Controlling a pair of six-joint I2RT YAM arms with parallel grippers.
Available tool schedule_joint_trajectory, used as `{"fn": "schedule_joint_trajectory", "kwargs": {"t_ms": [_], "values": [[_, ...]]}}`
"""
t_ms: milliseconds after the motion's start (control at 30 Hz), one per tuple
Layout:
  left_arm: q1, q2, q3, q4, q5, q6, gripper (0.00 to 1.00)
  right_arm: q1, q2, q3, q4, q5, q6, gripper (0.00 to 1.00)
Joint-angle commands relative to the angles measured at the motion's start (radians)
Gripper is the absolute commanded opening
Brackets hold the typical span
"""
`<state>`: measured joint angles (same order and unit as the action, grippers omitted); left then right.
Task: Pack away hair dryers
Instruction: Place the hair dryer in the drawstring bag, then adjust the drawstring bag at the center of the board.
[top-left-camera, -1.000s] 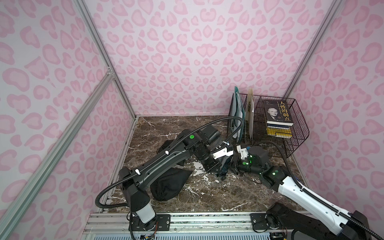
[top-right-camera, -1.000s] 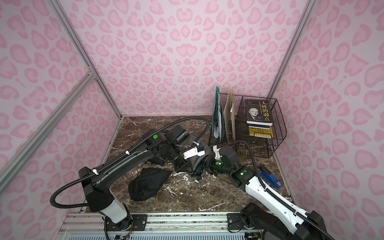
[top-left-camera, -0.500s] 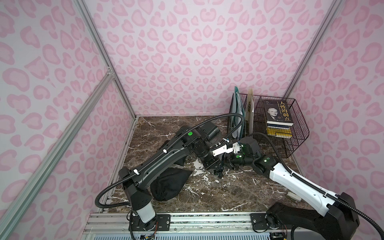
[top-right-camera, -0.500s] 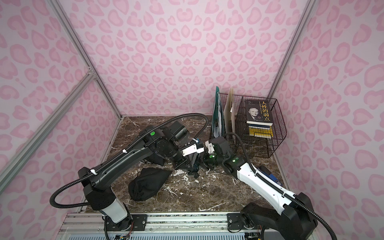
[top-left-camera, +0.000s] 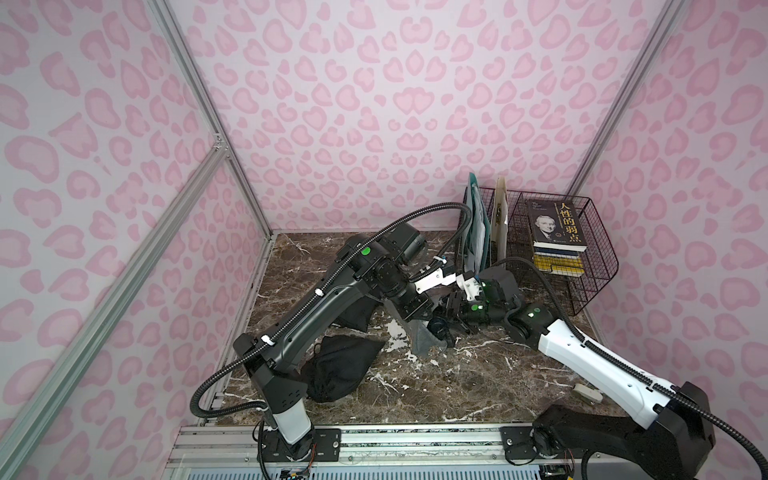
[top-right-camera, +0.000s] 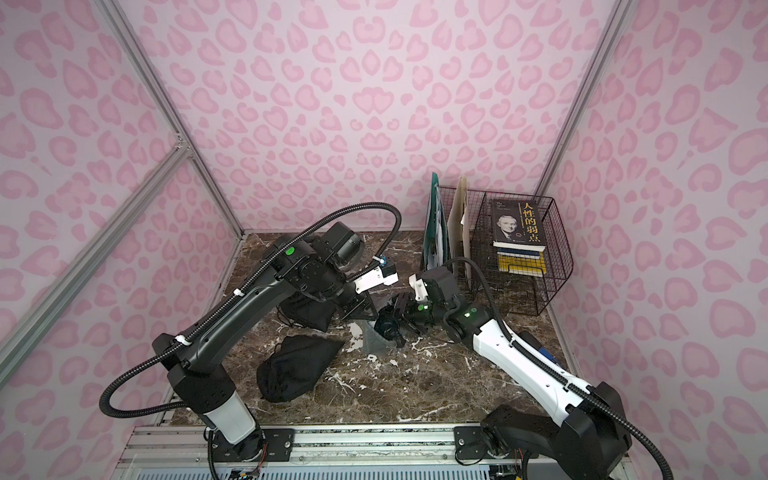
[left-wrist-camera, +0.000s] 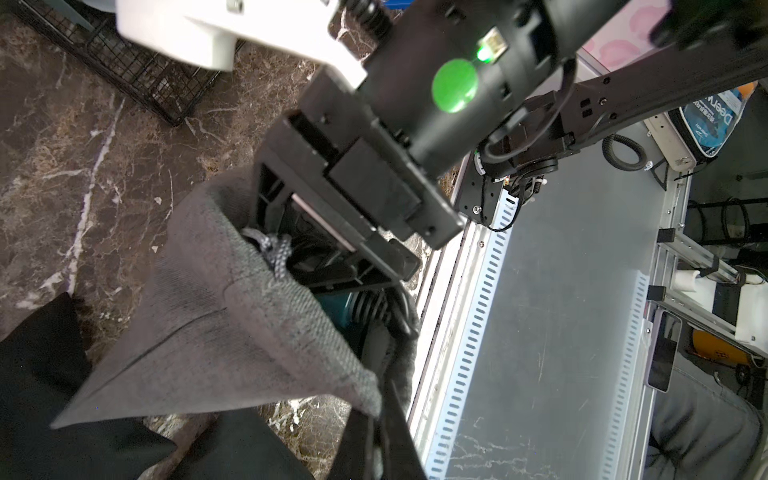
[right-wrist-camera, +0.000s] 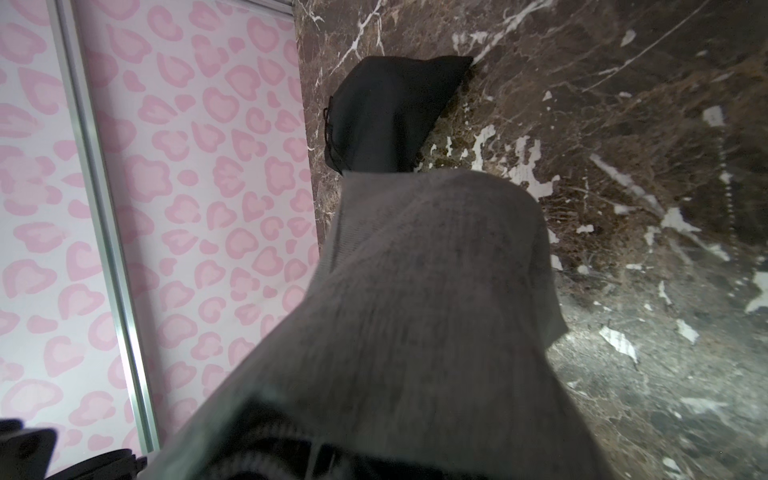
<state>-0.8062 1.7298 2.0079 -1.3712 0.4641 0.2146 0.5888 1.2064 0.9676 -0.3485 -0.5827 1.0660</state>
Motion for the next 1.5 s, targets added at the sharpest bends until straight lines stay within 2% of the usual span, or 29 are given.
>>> {"fn": "schedule_joint_trajectory", "kwargs": {"t_ms": [0, 367, 533, 867, 1133, 1467], "values": [[0.004, -0.009, -0.037, -0.004, 0.028, 0.019, 0.01, 0.0, -0.02, 0.033, -0.024, 0.027, -0.051, 0.55], [0.029, -0.056, -0.07, 0.008, 0.005, 0.012, 0.01, 0.003, -0.15, -0.006, -0.159, 0.147, -0.132, 0.56], [0.033, -0.07, -0.07, 0.0, 0.002, 0.014, 0.01, 0.031, -0.265, -0.116, -0.118, 0.16, -0.086, 0.55], [0.064, -0.021, -0.003, 0.001, -0.021, 0.0, 0.01, 0.18, -0.394, -0.282, -0.03, 0.272, 0.033, 0.54], [0.104, 0.012, 0.017, 0.006, 0.027, -0.03, 0.01, 0.288, -0.401, -0.359, 0.106, 0.359, 0.109, 0.54], [0.105, -0.011, 0.011, 0.005, 0.057, -0.038, 0.01, 0.308, -0.415, -0.434, 0.195, 0.429, 0.151, 0.5]]}}
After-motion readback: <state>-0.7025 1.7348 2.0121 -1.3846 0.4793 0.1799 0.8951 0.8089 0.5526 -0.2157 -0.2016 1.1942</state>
